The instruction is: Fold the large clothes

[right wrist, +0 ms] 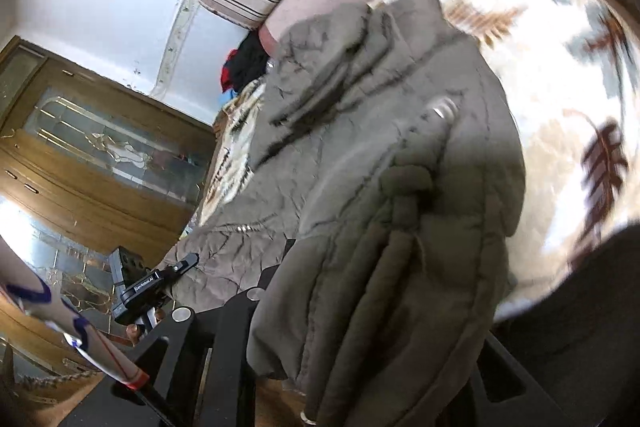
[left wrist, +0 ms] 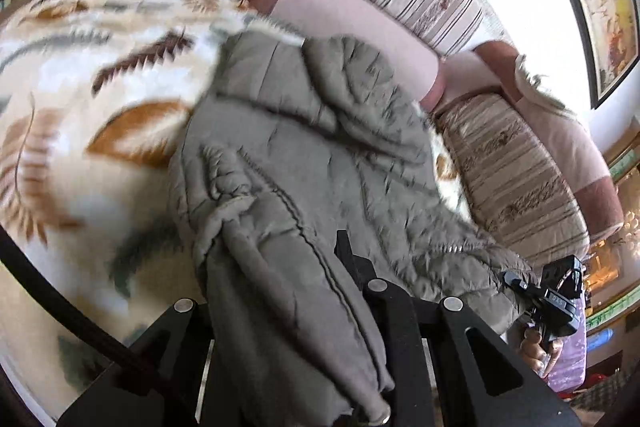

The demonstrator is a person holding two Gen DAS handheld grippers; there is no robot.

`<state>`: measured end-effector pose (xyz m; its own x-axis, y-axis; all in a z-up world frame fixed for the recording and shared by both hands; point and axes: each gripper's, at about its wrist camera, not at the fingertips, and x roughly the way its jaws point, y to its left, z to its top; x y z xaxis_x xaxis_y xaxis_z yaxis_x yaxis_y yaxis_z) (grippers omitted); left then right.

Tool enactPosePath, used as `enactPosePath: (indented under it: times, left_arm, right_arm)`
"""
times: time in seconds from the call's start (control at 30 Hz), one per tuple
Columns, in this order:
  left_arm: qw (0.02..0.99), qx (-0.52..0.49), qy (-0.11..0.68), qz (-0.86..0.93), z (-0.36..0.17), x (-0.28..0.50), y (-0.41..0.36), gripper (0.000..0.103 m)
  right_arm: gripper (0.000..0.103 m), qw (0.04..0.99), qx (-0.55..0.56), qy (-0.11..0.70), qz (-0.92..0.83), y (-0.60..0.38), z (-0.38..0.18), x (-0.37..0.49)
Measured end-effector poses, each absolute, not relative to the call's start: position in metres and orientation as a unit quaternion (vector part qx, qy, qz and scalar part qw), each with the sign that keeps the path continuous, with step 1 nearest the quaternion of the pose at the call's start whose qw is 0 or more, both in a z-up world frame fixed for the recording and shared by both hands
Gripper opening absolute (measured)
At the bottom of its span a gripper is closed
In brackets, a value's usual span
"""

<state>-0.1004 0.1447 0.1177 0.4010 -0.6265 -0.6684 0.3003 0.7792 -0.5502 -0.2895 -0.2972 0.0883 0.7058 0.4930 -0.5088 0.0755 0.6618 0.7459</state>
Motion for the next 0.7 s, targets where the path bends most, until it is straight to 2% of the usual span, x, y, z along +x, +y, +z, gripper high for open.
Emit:
enactPosePath:
  times: [0.33,0.7]
  left_arm:
    - [0.845,-0.163,0.432,-0.271,0.168,-0.024,0.118,0.016]
    - [0.858,-0.122,0.445,-0.227,0.17,0.084,0.072,0.017]
  right_arm:
    - [0.022,0.868,0.361,0.32,0.115,-0.32,0.158,-0.221]
    - [0.026,0.88,0.35,0.318,0.047,-0.355,0.168,-0.105]
